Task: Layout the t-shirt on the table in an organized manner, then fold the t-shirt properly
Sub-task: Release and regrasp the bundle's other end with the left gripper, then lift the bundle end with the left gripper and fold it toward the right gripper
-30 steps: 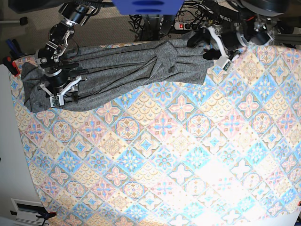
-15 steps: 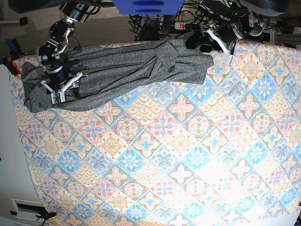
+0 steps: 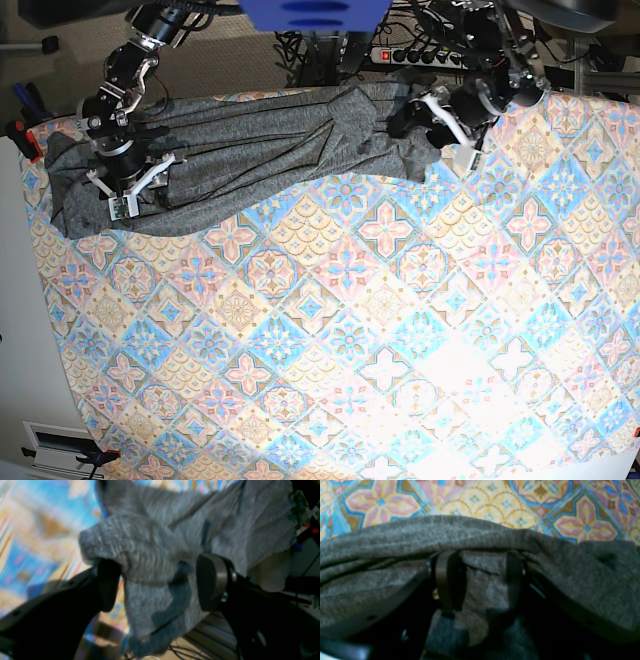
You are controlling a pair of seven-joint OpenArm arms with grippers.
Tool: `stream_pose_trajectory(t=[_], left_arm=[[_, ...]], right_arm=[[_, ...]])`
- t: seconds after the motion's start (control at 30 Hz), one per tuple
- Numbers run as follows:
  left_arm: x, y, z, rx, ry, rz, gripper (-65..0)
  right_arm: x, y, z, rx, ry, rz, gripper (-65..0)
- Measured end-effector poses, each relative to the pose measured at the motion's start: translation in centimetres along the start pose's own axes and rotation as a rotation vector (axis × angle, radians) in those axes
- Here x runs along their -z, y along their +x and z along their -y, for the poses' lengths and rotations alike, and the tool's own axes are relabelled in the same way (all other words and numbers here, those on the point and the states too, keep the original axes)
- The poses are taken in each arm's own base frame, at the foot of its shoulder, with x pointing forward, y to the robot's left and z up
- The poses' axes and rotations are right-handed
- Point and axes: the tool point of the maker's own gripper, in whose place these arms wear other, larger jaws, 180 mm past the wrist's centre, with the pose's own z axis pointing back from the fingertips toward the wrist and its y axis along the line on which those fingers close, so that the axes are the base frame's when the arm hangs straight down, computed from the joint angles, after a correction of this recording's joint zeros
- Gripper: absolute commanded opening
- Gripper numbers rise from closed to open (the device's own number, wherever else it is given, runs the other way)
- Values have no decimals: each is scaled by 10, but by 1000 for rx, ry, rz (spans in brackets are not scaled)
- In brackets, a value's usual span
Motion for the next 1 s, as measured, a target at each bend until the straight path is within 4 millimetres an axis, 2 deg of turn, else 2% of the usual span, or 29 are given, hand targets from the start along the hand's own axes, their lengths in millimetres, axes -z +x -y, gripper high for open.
stream_pose_trajectory(t=[0.23,0.4,0.5,0.53,0.6,0.7,0.73,0.83,1.0], left_arm=[[27,-8,39,67,-71,-52,-189],[31,-13,46,54,-89,-53,-194],[41,-11,55,52,-154,-40,-200],[46,-9,57,41,-173,-37,-220],[57,-5,60,32,-201,-39,-326],[68,-4,56,9,-204,-60,-585],[70,-5,55,9,-204,-71,-650],[72,-3,54,29,-206,-97,-650],[73,3,53,54,-198,-99,-650]], right_arm=[[0,1,0,0,-1,3,-361],[0,0,1,2,-3,1,-361],[0,0,0,1,-1,2,-361],[0,1,1,1,-2,4,-361],[0,2,1,-2,-4,3,-361],[-5,12,4,-26,-20,22,-361],[-7,17,5,-34,-23,37,-361],[-10,29,7,-51,-34,68,-361],[-11,29,7,-54,-36,67,-361]])
